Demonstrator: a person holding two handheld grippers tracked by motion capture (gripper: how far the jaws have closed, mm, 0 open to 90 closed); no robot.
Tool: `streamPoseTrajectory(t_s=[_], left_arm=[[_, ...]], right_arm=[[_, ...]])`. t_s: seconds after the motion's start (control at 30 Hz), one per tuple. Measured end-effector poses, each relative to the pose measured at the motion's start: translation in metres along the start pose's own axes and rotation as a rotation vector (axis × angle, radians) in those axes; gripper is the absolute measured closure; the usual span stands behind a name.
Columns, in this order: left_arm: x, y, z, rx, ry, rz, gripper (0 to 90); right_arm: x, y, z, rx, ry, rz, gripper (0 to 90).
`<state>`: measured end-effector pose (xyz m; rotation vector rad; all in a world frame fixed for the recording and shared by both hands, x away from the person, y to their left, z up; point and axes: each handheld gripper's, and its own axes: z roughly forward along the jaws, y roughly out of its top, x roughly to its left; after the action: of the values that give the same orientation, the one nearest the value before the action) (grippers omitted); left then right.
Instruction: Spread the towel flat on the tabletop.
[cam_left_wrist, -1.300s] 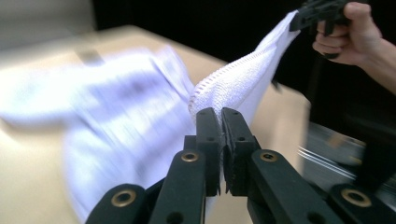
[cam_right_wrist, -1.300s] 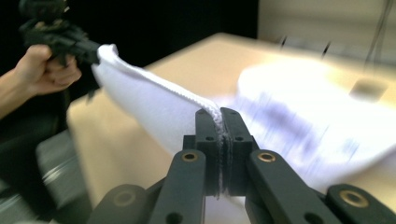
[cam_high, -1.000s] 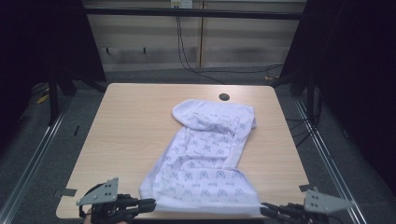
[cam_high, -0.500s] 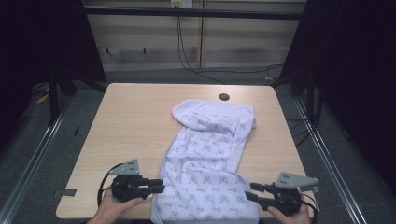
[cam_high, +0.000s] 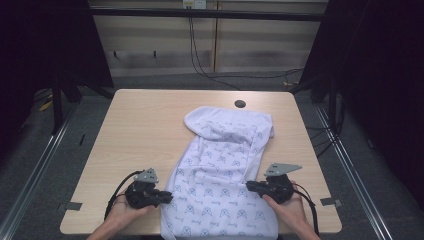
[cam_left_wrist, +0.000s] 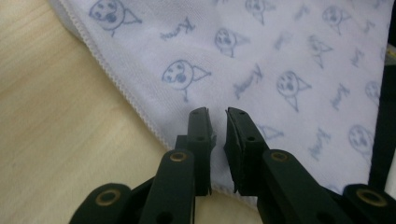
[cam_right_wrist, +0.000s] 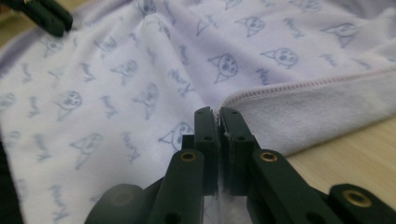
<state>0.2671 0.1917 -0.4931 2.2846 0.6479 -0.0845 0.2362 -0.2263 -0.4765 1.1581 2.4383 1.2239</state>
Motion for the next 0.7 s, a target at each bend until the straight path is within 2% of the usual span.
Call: streamPoseTrajectory(t_s=[0.03, 0.07, 0.17, 0.23, 0.27, 0.3, 0.33, 0.37, 0.47, 0.53, 0.6, 0.67, 0.7], left_arm=[[-0.001, -0.002, -0.001, 0.0, 0.0, 0.003, 80.1], [-0.002, -0.004, -0.003, 0.005, -0.008, 0.0, 80.5], [-0.006, -0.006, -0.003, 0.024, -0.052, 0.015, 80.8], [-0.013, -0.006, -0.002, 0.037, -0.08, 0.035, 80.7], [-0.017, -0.006, -0.002, 0.049, -0.084, 0.057, 80.7], [-0.021, -0.006, -0.002, 0.055, -0.082, 0.062, 80.6], [-0.022, -0.007, -0.002, 0.059, -0.103, 0.066, 80.5], [-0.023, -0.008, -0.003, 0.067, -0.104, 0.069, 80.5], [-0.02, -0.008, -0.003, 0.058, -0.133, 0.037, 80.7], [-0.016, -0.006, -0.005, 0.021, -0.118, 0.021, 81.0], [-0.009, -0.001, -0.007, -0.037, -0.115, -0.015, 81.0], [-0.003, 0.006, -0.005, -0.074, -0.085, -0.023, 80.3], [0.001, 0.01, -0.003, -0.074, -0.077, -0.025, 80.2]], right_arm=[[0.0, -0.004, -0.01, -0.027, 0.011, 0.032, 86.7], [0.0, -0.008, -0.018, -0.039, 0.009, 0.044, 86.6], [0.002, -0.024, -0.038, -0.065, 0.011, 0.097, 86.2], [0.005, -0.034, -0.047, -0.059, 0.011, 0.124, 84.8], [0.007, -0.04, -0.053, -0.058, 0.006, 0.131, 84.0], [0.009, -0.044, -0.058, -0.055, -0.005, 0.141, 84.6], [0.01, -0.048, -0.063, -0.053, -0.014, 0.145, 84.4], [0.011, -0.052, -0.068, -0.059, -0.018, 0.161, 83.7], [0.011, -0.061, -0.078, -0.057, -0.045, 0.165, 86.7], [0.007, -0.063, -0.081, -0.059, -0.052, 0.181, 86.9], [0.004, -0.064, -0.083, -0.051, -0.079, 0.199, 85.6], [-0.001, -0.065, -0.083, -0.048, -0.118, 0.206, 82.8], [-0.002, -0.065, -0.083, -0.038, -0.145, 0.202, 83.0]])
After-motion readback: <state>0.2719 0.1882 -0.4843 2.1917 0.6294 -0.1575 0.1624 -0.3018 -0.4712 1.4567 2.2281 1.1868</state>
